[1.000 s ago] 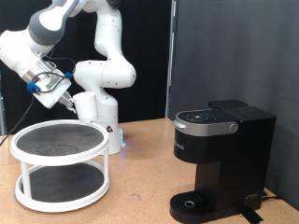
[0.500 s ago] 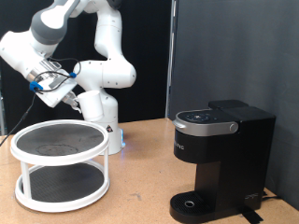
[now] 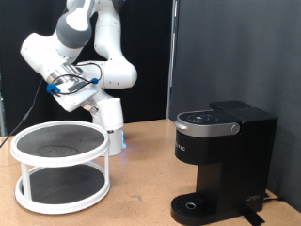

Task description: Make a cup of coffee with the keurig machine

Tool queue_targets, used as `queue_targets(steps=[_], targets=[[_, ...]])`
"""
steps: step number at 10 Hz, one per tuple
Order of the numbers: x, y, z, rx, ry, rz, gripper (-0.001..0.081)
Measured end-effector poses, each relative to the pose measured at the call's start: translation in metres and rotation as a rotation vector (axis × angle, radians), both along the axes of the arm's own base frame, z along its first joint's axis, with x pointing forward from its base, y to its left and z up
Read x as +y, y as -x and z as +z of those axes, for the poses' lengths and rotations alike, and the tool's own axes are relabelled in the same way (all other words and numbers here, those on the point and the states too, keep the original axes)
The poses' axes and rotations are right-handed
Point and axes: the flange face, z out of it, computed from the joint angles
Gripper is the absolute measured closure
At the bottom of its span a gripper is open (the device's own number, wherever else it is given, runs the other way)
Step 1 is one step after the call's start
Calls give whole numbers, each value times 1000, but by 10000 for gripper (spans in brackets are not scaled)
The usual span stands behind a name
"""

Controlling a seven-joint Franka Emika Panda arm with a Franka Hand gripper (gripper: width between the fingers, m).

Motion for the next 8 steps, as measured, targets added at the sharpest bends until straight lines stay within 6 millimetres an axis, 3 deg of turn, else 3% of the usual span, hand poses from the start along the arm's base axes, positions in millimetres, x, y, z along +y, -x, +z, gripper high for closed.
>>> queue_targets(steps=[4,8], targets=[[41,-35,-1,6,1,2,805],[42,-39,-2,12,2,7,805]])
